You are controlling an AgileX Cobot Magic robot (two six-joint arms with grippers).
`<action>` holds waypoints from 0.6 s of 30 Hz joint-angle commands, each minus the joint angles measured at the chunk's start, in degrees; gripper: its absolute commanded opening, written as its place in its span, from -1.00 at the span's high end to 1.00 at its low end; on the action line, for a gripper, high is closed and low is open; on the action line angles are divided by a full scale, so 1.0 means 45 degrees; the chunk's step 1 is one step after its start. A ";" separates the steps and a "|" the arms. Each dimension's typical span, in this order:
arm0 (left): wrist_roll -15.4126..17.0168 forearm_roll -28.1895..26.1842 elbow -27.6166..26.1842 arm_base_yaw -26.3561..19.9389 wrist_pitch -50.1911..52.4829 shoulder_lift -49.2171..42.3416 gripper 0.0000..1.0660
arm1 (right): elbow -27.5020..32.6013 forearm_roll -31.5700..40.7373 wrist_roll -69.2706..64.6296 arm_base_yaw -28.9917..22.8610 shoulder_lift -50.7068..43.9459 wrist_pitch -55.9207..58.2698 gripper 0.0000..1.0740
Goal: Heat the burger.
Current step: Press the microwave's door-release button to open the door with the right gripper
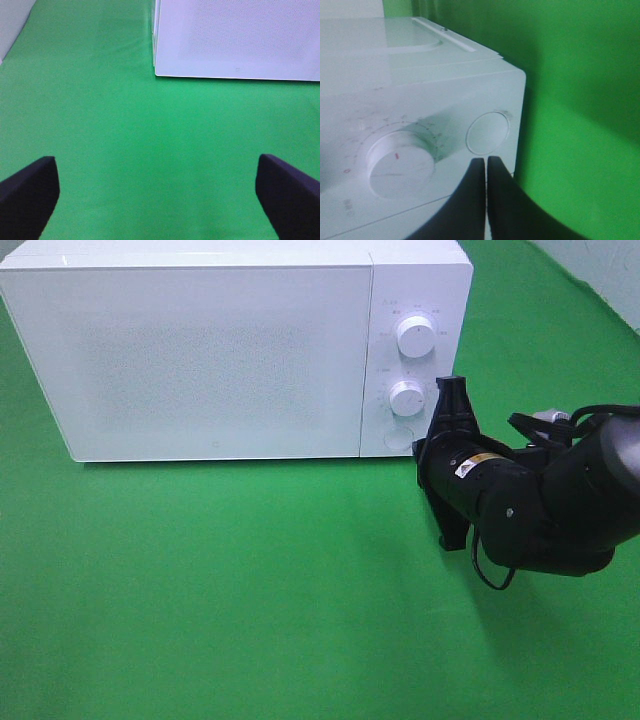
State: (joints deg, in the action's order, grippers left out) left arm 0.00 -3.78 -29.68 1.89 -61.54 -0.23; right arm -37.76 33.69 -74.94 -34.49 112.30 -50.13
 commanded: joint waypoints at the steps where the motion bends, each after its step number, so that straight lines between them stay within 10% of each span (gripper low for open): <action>1: 0.0000 -0.0038 0.0038 -0.0038 0.0089 -0.0153 -0.87 | -0.0306 -0.0382 -0.0331 0.0216 0.0229 0.0331 1.00; 18: 0.0000 -0.0038 0.0038 -0.0038 0.0089 -0.0076 -0.87 | -0.1999 -0.0662 -0.0713 0.0535 0.1528 0.0917 1.00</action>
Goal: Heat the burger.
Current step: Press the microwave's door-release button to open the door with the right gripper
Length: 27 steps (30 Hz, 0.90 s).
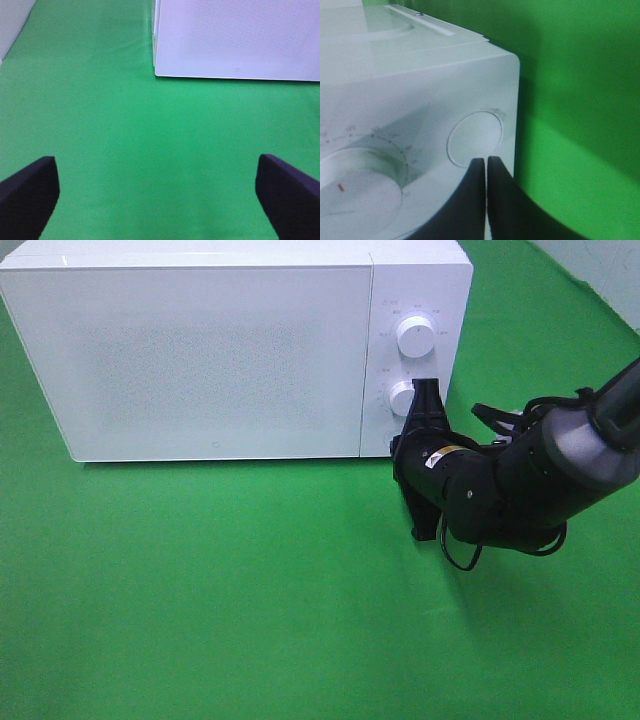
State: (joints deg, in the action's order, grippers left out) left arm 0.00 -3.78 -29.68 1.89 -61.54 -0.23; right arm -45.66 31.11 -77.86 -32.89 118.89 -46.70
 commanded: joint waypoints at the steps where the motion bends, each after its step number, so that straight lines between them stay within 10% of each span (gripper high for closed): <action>1: 0.0000 -0.0038 0.0038 -0.0038 0.0089 -0.0076 -0.87 | -0.0242 -0.0089 -0.0064 0.0178 0.0064 0.0153 1.00; 27: 0.0000 -0.0038 0.0038 -0.0038 0.0089 -0.0076 -0.87 | -0.1184 0.0242 -0.0382 0.0471 0.0726 -0.0102 1.00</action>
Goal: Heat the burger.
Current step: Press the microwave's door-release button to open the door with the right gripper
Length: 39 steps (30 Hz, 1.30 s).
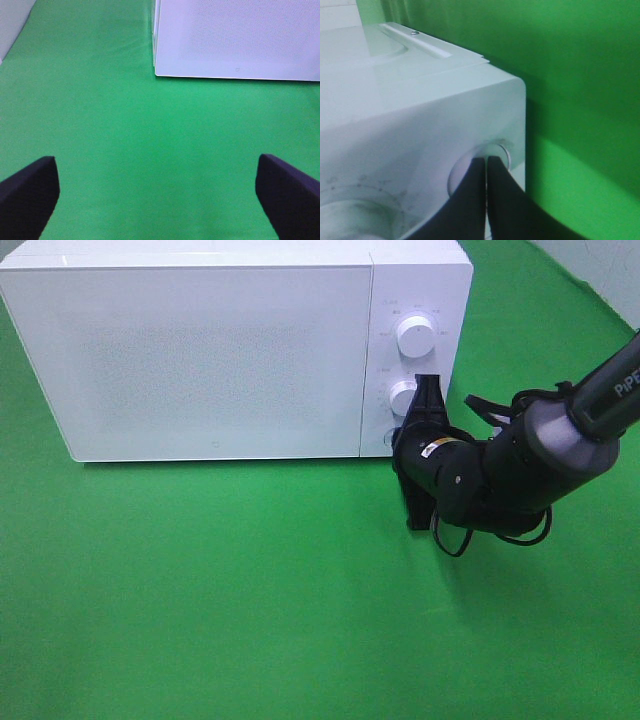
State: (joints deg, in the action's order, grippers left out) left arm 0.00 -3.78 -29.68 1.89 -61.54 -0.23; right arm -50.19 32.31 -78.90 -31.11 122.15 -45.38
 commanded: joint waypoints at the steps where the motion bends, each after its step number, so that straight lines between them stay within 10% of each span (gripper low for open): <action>1: 0.0000 -0.0038 0.0038 -0.0038 0.0089 -0.0076 -0.87 | -0.0178 -0.0025 -0.0153 0.0076 0.0000 -0.0395 1.00; 39: 0.0000 -0.0038 0.0038 -0.0038 0.0089 -0.0076 -0.87 | -0.1426 0.0942 0.0446 0.0484 0.0751 -0.4838 1.00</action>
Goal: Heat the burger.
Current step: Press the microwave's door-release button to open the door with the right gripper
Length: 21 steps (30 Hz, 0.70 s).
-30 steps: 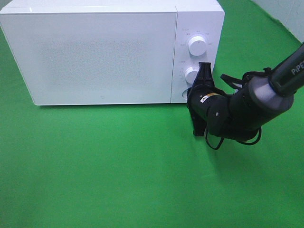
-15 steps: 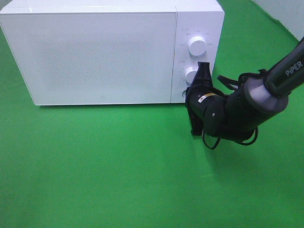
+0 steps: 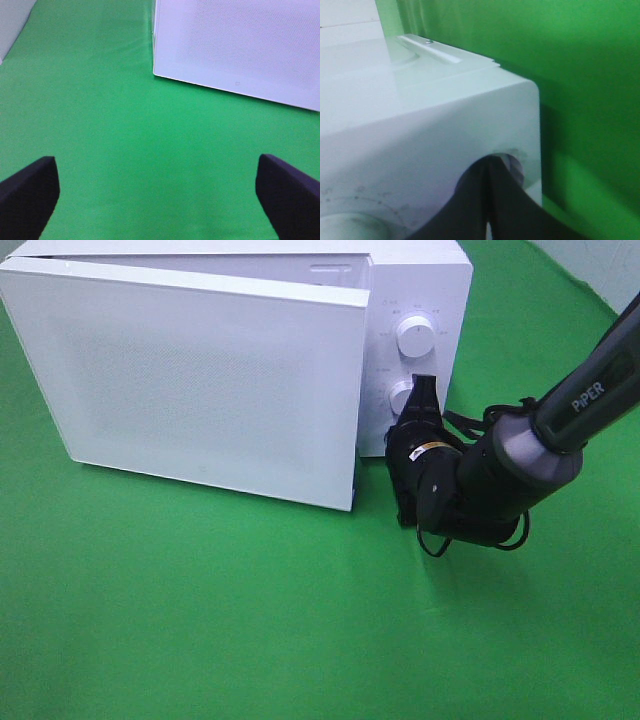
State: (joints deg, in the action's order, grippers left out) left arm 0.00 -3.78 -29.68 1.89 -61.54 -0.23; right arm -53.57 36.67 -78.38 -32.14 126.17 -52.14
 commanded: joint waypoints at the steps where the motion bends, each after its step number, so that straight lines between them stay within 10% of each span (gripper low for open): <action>1: 0.0000 -0.0038 0.0038 -0.0038 0.0089 -0.0076 -0.87 | -0.0675 -0.0025 0.0331 0.0713 -0.0140 -0.3336 1.00; 21: 0.0000 -0.0038 0.0038 -0.0038 0.0089 -0.0076 -0.87 | -0.0675 -0.0076 0.0395 0.0738 -0.0191 -0.2890 1.00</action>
State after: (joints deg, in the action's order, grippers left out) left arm 0.00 -3.78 -29.68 1.89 -61.54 -0.23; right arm -53.57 36.78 -77.86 -32.03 126.34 -52.48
